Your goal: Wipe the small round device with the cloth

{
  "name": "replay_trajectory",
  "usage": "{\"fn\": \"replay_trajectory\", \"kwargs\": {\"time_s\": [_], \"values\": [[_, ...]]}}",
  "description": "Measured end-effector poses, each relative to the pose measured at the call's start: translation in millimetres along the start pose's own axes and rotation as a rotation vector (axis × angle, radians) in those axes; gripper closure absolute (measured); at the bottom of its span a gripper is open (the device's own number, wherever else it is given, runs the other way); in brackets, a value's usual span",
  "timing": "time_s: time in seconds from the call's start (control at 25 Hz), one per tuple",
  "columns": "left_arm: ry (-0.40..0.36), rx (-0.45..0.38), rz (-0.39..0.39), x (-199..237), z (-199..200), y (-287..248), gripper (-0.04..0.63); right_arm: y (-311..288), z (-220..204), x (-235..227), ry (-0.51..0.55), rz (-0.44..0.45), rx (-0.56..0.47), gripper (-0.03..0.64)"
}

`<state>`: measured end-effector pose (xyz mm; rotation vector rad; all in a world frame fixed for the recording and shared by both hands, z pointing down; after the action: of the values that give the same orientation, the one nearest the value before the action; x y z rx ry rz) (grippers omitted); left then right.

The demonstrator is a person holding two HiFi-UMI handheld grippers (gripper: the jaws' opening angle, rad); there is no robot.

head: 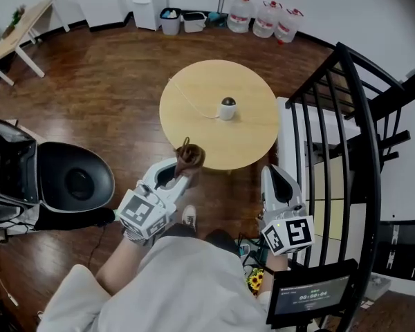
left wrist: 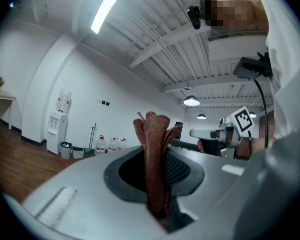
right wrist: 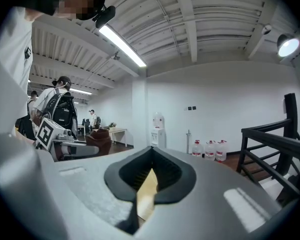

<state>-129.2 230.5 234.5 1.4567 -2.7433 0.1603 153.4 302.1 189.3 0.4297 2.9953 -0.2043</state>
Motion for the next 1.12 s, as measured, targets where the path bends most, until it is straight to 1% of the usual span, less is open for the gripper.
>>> {"fn": "replay_trajectory", "kwargs": {"time_s": [0.12,0.28,0.48,0.56,0.68,0.84,0.96,1.12], "values": [[0.016,0.007,-0.007,4.5,1.6,-10.1,0.520,-4.6,1.6,-8.2,-0.019,-0.010,0.017,0.615],[0.020,0.016,-0.008,2.0,-2.4,-27.2,0.520,-11.0,-6.8,-26.7,-0.049,-0.010,0.041,0.615],[0.066,0.000,0.016,-7.3,-5.2,-42.0,0.520,-15.1,-7.7,-47.4,-0.012,-0.005,0.033,0.615],[0.083,-0.010,0.034,-4.2,-3.2,-48.6,0.520,-21.0,-3.9,-55.3,0.009,-0.006,0.038,0.615],[0.079,-0.009,0.071,1.2,2.0,-62.1,0.520,-28.8,6.4,-71.4,0.027,0.018,0.031,0.615],[0.094,0.008,0.148,10.3,-3.0,-74.5,0.520,-41.0,7.2,-91.7,0.050,0.054,0.039,0.615],[0.105,0.021,0.207,25.2,-6.5,-83.4,0.520,-57.7,5.7,-101.6,0.108,0.079,0.043,0.614],[0.119,0.056,0.235,51.8,-16.3,-96.7,0.520,-82.7,-2.7,-110.6,0.137,0.120,0.063,0.614]]}}
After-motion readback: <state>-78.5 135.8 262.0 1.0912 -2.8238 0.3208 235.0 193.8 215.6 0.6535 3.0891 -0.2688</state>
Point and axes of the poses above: the fingertips, and each gripper's own axes: y backward along the fingers, x to its left, z out of its top, the point moved 10 cm from there along y, backward along the fingers, and after that the axes turned 5 degrees about -y, right-handed, at the moved point
